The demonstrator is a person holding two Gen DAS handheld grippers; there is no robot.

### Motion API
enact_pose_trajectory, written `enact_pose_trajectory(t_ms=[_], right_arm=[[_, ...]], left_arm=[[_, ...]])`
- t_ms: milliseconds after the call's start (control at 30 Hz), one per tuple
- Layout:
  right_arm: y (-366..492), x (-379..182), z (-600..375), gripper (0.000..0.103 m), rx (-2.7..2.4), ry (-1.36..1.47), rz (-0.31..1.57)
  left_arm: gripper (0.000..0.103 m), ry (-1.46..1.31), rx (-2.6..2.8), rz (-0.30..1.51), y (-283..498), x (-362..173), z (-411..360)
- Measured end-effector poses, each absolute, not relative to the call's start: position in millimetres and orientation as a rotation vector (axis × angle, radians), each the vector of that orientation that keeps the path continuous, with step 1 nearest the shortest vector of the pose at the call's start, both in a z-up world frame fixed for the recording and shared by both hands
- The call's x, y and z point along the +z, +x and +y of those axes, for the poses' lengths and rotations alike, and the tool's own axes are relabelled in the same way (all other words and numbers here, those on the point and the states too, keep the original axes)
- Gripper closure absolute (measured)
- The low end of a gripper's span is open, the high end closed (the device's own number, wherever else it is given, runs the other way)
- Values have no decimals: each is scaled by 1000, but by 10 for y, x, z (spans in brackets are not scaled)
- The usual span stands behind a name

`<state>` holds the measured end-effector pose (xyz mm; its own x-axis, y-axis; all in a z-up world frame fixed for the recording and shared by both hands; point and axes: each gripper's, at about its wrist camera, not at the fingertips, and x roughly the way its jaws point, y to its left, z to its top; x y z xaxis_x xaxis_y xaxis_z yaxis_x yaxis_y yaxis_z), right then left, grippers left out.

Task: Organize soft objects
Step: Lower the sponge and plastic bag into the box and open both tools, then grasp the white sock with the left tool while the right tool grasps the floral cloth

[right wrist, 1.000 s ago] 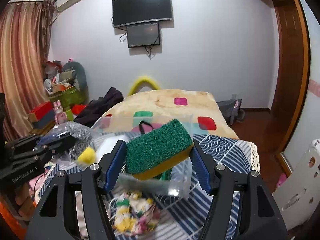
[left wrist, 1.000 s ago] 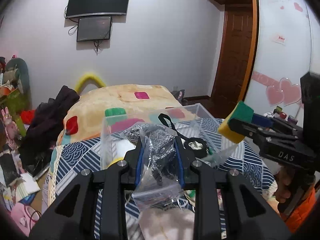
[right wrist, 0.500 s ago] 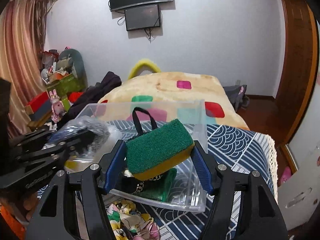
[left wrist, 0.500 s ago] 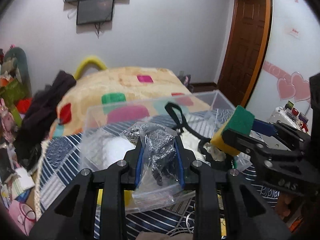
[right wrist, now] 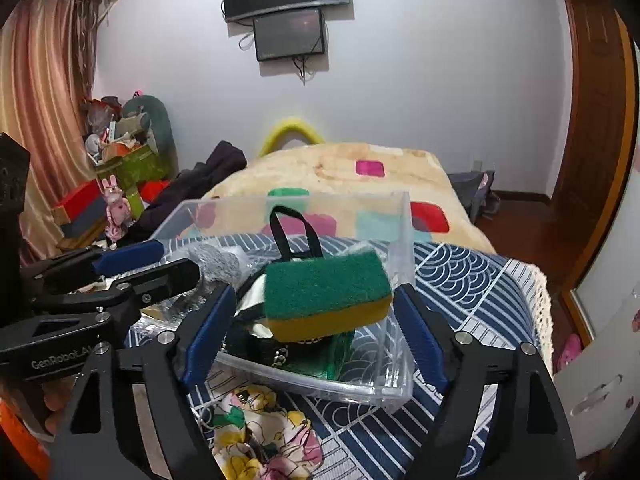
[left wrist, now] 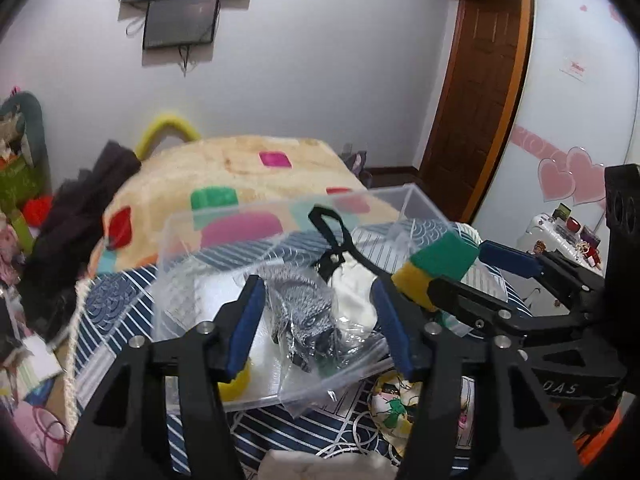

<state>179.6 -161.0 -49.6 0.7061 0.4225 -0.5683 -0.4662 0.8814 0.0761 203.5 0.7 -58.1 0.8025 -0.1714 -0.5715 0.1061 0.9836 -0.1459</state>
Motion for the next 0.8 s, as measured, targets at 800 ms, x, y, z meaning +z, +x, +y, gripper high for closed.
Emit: enact_pose_trajectory(t_ms=[800], right_arm=[[1327, -778, -1749, 14, 518, -52, 677]], left_arm=[[7, -29, -86, 633, 1202, -727, 55]])
